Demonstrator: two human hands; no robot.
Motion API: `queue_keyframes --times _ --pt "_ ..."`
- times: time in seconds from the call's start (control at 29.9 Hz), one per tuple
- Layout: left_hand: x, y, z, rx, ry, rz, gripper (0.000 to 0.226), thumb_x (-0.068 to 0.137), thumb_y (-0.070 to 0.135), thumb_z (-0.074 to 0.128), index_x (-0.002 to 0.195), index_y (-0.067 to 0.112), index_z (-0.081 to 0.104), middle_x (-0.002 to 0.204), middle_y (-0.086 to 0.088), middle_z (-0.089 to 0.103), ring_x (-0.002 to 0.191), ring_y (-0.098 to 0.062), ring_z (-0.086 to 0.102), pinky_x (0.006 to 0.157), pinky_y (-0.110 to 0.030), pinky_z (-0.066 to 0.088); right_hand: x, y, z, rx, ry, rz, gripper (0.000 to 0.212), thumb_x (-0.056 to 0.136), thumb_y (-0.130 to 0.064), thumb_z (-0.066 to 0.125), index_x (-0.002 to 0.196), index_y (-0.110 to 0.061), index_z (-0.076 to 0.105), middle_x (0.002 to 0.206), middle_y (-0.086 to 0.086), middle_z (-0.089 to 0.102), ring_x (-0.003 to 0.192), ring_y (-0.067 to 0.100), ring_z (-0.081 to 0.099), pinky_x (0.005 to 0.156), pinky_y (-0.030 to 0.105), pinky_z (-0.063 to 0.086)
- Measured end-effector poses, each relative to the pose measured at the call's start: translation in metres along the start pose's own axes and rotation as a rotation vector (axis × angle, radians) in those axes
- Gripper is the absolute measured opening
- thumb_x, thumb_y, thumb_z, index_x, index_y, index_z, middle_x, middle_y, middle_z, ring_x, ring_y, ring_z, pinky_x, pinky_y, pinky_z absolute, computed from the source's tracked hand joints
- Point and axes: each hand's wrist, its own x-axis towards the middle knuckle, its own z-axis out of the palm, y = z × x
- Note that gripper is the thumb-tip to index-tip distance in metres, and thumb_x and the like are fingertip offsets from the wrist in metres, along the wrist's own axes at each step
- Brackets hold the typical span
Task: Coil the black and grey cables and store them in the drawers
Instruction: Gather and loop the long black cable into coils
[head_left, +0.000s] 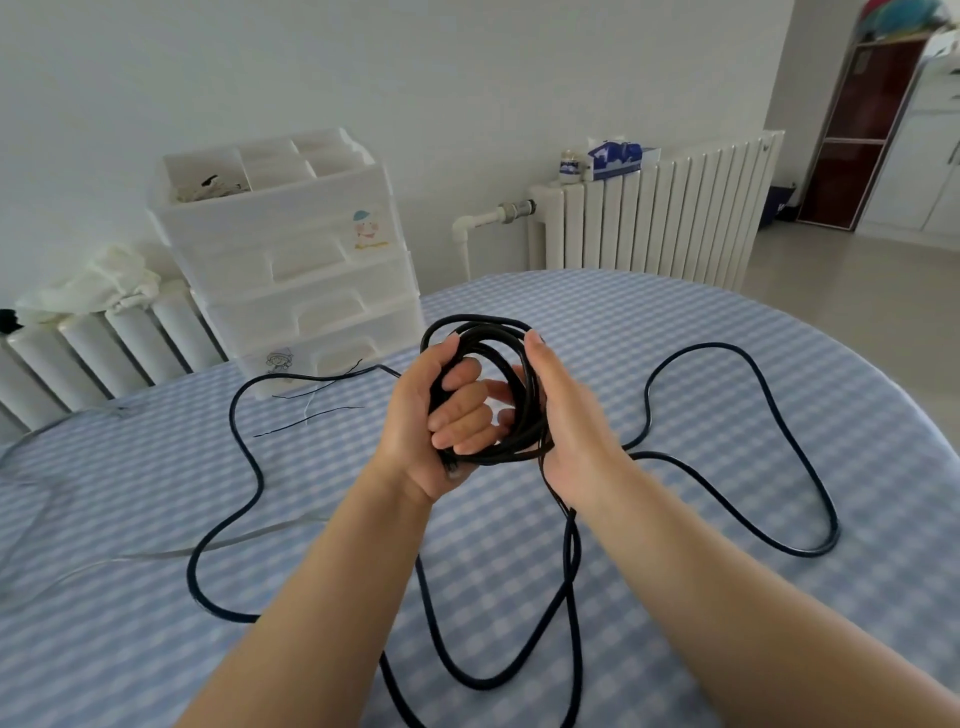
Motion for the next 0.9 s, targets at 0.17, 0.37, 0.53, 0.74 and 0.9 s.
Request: queue_keyframes --times 0.17,0.37,0.53,0.74,0.9 --pt "0.001 -0.001 -0.002 0.016 0.0 -0.038 0.049 0.093 0.041 0.043 0.05 0.02 0.036 0.029 0.006 0.029 0.023 -0.007 0.028 0.032 -0.02 0.016 -0.001 0.005 0.003 0.085 0.075 -0.055 0.049 0.088 -0.051 0.06 0.099 -0.005 0.071 0.06 0.0 0.051 0.049 0.011 0.046 0.049 0.024 0.046" --pt "-0.001 0.004 0.007 0.177 0.119 -0.003 0.051 0.085 0.05 0.052 0.047 0.021 0.032 0.041 0.006 0.031 0.032 -0.006 0.03 0.033 -0.017 0.03 0.0 -0.009 -0.004 -0.01 -0.114 0.018 0.06 0.077 -0.062 0.059 0.095 -0.006 0.068 0.052 -0.003 0.038 0.045 0.01 0.04 0.052 0.025 0.042" --pt "-0.001 0.003 0.013 0.157 0.04 0.019 0.041 0.087 0.046 0.051 0.057 0.019 0.047 0.037 0.01 0.031 0.026 -0.003 0.03 0.031 -0.015 0.027 0.005 -0.017 -0.019 0.124 -0.335 0.12 0.041 0.074 -0.054 0.065 0.076 -0.015 0.053 0.051 -0.008 0.034 0.045 0.006 0.035 0.053 0.021 0.04" --pt "0.0 -0.003 0.008 0.045 -0.134 -0.004 0.043 0.087 0.05 0.05 0.059 0.018 0.044 0.037 0.009 0.035 0.029 -0.003 0.033 0.034 -0.017 0.025 0.001 -0.016 -0.01 0.137 -0.156 0.001 0.046 0.077 -0.057 0.068 0.06 -0.021 0.045 0.049 -0.008 0.026 0.044 0.007 0.02 0.041 0.02 0.025" --pt "0.001 -0.013 0.012 0.119 -0.11 0.067 0.049 0.082 0.061 0.048 0.06 0.018 0.043 0.039 0.009 0.034 0.03 -0.003 0.031 0.036 -0.017 0.022 -0.001 -0.015 -0.009 0.103 -0.02 -0.009 0.054 0.081 -0.059 0.064 0.055 -0.021 0.036 0.05 -0.006 0.023 0.044 0.01 0.019 0.041 0.022 0.02"
